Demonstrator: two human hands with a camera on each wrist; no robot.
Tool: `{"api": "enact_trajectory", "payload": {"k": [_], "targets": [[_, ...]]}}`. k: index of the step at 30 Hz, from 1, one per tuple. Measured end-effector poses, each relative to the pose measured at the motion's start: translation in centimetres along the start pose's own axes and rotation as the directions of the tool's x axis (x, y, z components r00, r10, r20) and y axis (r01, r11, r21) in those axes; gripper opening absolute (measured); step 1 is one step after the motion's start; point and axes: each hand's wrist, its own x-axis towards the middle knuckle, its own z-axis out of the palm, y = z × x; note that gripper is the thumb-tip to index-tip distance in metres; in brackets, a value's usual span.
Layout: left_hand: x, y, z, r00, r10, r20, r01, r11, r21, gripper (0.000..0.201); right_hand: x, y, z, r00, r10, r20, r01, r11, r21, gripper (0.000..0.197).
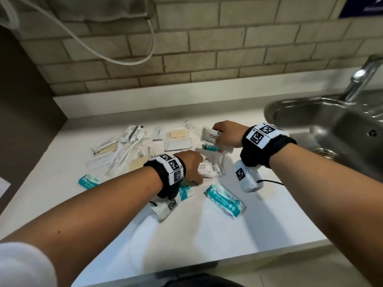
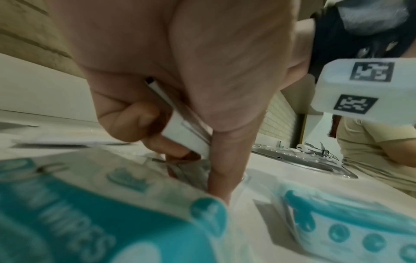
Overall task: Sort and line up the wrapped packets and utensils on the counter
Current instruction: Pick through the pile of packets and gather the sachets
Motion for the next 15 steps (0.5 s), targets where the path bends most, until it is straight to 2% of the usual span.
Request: {"api": "enact_trajectory", "payload": {"k": [2, 4, 7, 8, 11, 13, 15], "targets": [[0.0, -0.2, -0.4, 1.000, -0.008, 0.029, 0.008, 1.000, -0.006, 0.030, 0.5, 0.4, 0.1, 1.000, 0.021, -0.003, -0.021, 1.000, -0.007, 0.031], [-0.1, -0.8, -1.0, 1.000, -0.014, -0.003, 0.014, 1.000, -0.023, 0.029, 1.2, 0.8, 0.4, 0.999, 0.042, -0.016, -0.042, 0.999, -0.005, 0.033], [-0.8, -2.2, -2.3, 0.998, -0.054, -0.041, 0.047, 0.989, -0.143, 0.022, 1.8, 1.1, 1.2, 0.995, 0.100, 0.020, -0.101, 0.995, 0.000, 0.031], [-1.0, -2.6, -2.9, 0.995, -0.055, -0.081, 0.041, 0.984, -0.171, 0.022, 1.9, 1.1, 1.5, 0.994, 0.100, 0.036, -0.099, 0.994, -0.038, 0.032], [-1.6, -3.8, -4.4, 0.966, -0.062, -0.250, -0.009, 0.962, -0.272, 0.021, 2.4, 1.3, 3.3, 0.992, 0.081, 0.096, -0.057, 0.972, -0.229, 0.055], [-1.7, -4.2, -4.8, 0.948, -0.082, -0.307, -0.038, 0.930, -0.365, 0.019, 2.7, 1.1, 4.5, 0.994, 0.051, 0.101, -0.023, 0.966, -0.257, 0.055], [-1.7, -4.3, -4.7, 0.949, -0.090, -0.301, -0.053, 0.898, -0.436, 0.025, 2.7, 0.9, 4.9, 0.996, 0.032, 0.078, -0.010, 0.963, -0.268, 0.052]]}}
